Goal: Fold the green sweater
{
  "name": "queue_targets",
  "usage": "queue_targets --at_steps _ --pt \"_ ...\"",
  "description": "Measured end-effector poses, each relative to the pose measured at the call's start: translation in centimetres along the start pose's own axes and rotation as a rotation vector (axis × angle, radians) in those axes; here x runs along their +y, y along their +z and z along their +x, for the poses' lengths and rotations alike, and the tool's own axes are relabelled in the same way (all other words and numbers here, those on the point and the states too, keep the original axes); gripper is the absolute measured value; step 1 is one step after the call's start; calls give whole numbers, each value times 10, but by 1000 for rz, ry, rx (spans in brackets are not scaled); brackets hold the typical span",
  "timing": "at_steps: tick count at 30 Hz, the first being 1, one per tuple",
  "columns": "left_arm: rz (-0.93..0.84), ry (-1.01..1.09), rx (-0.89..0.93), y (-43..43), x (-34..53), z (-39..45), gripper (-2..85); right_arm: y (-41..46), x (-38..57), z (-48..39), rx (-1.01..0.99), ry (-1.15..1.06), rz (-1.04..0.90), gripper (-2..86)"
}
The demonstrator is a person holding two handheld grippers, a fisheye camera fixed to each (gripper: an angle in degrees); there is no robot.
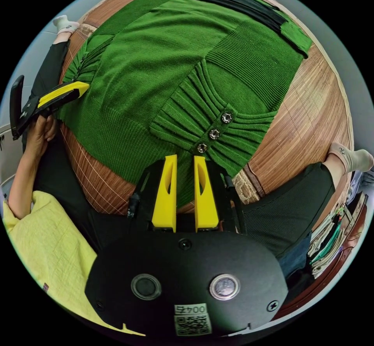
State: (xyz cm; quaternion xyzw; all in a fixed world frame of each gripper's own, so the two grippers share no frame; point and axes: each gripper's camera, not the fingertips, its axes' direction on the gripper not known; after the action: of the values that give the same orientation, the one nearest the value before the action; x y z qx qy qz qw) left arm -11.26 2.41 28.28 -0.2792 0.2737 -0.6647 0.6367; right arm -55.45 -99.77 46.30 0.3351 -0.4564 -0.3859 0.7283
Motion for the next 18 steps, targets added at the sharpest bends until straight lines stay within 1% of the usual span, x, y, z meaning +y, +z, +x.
queue_targets --at_steps 6,10,14,18 --pt "-18 13 -45 9 2 14 5 -1 12 9 -9 -14 26 75" --pt "-33 46 -109 15 3 28 5 -1 23 17 -16 -12 54 75" --pt "-48 87 -179 22 4 43 5 -3 33 31 -68 73 76 76" --pt "-50 111 -212 27 6 51 5 -4 35 35 -59 107 57 76"
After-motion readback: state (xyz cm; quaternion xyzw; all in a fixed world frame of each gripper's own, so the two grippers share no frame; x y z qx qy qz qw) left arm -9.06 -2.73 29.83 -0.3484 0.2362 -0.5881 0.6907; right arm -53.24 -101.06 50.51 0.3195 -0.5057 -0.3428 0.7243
